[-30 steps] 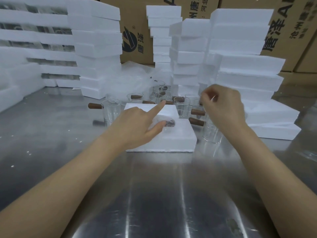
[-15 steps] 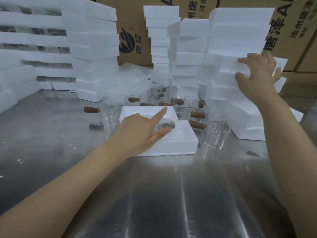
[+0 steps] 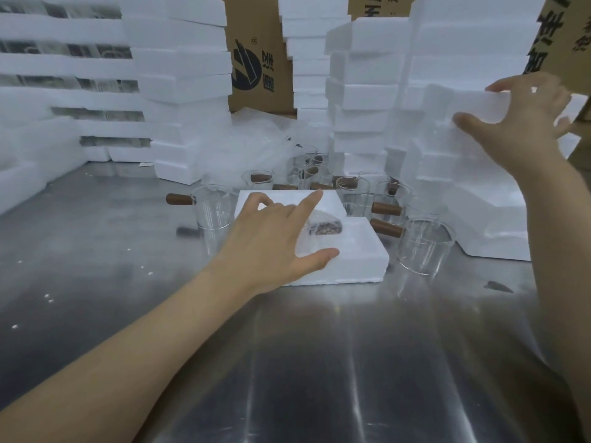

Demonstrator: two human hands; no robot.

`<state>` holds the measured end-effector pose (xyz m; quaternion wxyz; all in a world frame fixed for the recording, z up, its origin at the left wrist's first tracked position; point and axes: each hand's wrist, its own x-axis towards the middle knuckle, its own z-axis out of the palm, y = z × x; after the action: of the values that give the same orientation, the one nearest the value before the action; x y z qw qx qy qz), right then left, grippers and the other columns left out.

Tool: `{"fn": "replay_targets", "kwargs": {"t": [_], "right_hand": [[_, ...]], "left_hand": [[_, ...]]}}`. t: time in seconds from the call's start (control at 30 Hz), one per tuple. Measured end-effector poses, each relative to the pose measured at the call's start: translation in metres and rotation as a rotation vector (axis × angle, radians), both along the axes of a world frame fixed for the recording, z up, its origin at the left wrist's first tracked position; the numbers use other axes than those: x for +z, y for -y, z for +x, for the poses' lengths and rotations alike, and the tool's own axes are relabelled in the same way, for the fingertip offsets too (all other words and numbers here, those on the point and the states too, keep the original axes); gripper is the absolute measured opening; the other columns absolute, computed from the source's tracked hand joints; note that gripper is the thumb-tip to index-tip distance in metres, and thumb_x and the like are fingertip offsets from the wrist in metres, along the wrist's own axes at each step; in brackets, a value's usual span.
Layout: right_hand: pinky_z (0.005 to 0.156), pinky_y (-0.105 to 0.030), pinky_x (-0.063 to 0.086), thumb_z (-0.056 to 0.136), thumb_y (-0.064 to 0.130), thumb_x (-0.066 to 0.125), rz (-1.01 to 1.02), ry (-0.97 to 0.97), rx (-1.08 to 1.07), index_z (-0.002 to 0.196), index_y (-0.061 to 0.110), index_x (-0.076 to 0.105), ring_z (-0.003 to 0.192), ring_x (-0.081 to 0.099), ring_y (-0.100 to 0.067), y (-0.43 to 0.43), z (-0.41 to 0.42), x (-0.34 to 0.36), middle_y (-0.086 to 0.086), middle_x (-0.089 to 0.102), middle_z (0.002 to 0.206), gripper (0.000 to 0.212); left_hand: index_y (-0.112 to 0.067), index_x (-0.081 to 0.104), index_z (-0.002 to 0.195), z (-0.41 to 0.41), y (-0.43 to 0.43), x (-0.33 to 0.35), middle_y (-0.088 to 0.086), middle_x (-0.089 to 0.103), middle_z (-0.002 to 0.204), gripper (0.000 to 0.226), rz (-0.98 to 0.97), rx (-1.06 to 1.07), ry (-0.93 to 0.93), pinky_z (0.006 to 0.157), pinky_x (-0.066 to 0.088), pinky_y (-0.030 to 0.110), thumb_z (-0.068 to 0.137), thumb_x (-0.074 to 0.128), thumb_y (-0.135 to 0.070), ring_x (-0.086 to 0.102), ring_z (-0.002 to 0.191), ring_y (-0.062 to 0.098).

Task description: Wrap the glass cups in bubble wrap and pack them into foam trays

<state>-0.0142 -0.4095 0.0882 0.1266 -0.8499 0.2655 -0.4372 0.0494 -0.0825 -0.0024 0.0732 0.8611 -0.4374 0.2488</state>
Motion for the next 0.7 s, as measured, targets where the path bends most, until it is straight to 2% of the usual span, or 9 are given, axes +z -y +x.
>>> {"fn": "replay_targets", "kwargs": {"t": [0.13, 0.2, 0.27, 0.33, 0.37, 0.47, 0.57, 0.63, 0.7], "right_hand": [[0.107, -0.055, 0.026, 0.080, 0.053, 0.067, 0.023, 0.027, 0.017, 0.121, 0.018, 0.050, 0.136, 0.027, -0.029, -0.001, -0.002, 0.007, -0.010, 0.043, 0.135, 0.056], [0.101, -0.052, 0.036, 0.079, 0.054, 0.067, 0.022, 0.057, 0.043, 0.118, 0.018, 0.051, 0.129, 0.036, -0.029, -0.002, -0.007, 0.011, -0.011, 0.046, 0.131, 0.056], [0.093, -0.036, 0.044, 0.077, 0.057, 0.067, 0.055, 0.109, 0.147, 0.115, 0.022, 0.052, 0.115, 0.046, -0.018, -0.006, -0.016, 0.021, -0.004, 0.049, 0.129, 0.054], [0.081, -0.010, 0.039, 0.073, 0.066, 0.065, 0.082, 0.172, 0.292, 0.108, 0.033, 0.056, 0.098, 0.048, 0.003, -0.022, -0.029, 0.038, 0.015, 0.054, 0.117, 0.049], [0.081, -0.007, 0.036, 0.070, 0.074, 0.063, 0.070, 0.213, 0.347, 0.101, 0.042, 0.057, 0.094, 0.048, 0.010, -0.036, -0.036, 0.047, 0.026, 0.054, 0.108, 0.044], [0.097, -0.021, 0.043, 0.075, 0.071, 0.062, 0.023, 0.321, 0.592, 0.096, 0.053, 0.059, 0.102, 0.054, 0.016, -0.078, -0.050, 0.059, 0.039, 0.060, 0.099, 0.028], [0.090, -0.037, 0.055, 0.088, 0.046, 0.064, 0.135, 0.509, 0.921, 0.106, 0.027, 0.052, 0.101, 0.062, -0.003, -0.117, -0.048, 0.034, 0.020, 0.064, 0.096, 0.029], [0.082, -0.037, 0.057, 0.094, 0.028, 0.060, 0.401, 0.579, 1.060, 0.111, 0.016, 0.046, 0.098, 0.064, -0.009, -0.142, -0.043, 0.001, 0.017, 0.066, 0.098, 0.025], [0.083, -0.036, 0.055, 0.099, 0.017, 0.049, 0.708, 0.545, 1.192, 0.116, 0.016, 0.047, 0.100, 0.066, -0.015, -0.157, -0.036, -0.030, 0.014, 0.068, 0.103, 0.017]], "left_hand": [[-0.026, 0.017, 0.153, 0.002, 0.005, -0.002, -0.014, 0.044, 0.055, 0.097, 0.022, 0.046, 0.028, 0.112, 0.003, 0.031, 0.075, 0.016, -0.085, 0.060, 0.108, 0.016], [-0.027, 0.013, 0.154, 0.004, 0.006, -0.003, -0.014, 0.038, 0.052, 0.106, 0.022, 0.064, 0.023, 0.110, -0.006, 0.027, 0.069, 0.013, -0.091, 0.053, 0.122, 0.020], [-0.026, 0.011, 0.154, 0.005, 0.007, -0.003, -0.014, 0.038, 0.052, 0.112, 0.015, 0.066, 0.000, 0.107, -0.012, 0.025, 0.064, 0.010, -0.092, 0.048, 0.128, 0.024], [-0.021, 0.010, 0.154, 0.005, 0.008, -0.003, -0.014, 0.033, 0.049, 0.113, 0.025, 0.057, 0.012, 0.108, -0.020, 0.026, 0.066, 0.010, -0.092, 0.053, 0.124, 0.023], [-0.019, 0.009, 0.154, 0.005, 0.009, -0.002, -0.013, 0.032, 0.047, 0.112, 0.033, 0.053, 0.020, 0.108, -0.025, 0.030, 0.068, 0.010, -0.090, 0.054, 0.123, 0.023], [-0.017, 0.007, 0.155, 0.002, 0.008, 0.000, -0.009, 0.040, 0.049, 0.104, 0.033, 0.035, -0.004, 0.108, -0.032, 0.041, 0.075, 0.006, -0.084, 0.057, 0.120, 0.022], [-0.017, 0.013, 0.154, -0.001, -0.005, 0.005, -0.008, 0.051, 0.076, 0.085, -0.068, -0.080, -0.073, 0.112, -0.025, 0.047, 0.087, 0.007, -0.070, 0.057, 0.109, 0.018], [-0.015, 0.019, 0.152, 0.001, -0.015, 0.010, -0.007, 0.044, 0.099, 0.078, -0.283, -0.146, -0.111, 0.118, -0.009, 0.049, 0.091, 0.018, -0.064, 0.045, 0.116, 0.017], [-0.020, 0.006, 0.154, 0.004, -0.021, 0.019, -0.008, 0.037, 0.118, 0.090, -0.525, -0.177, -0.304, 0.117, 0.013, 0.047, 0.085, 0.032, -0.073, 0.033, 0.122, 0.009]]}}
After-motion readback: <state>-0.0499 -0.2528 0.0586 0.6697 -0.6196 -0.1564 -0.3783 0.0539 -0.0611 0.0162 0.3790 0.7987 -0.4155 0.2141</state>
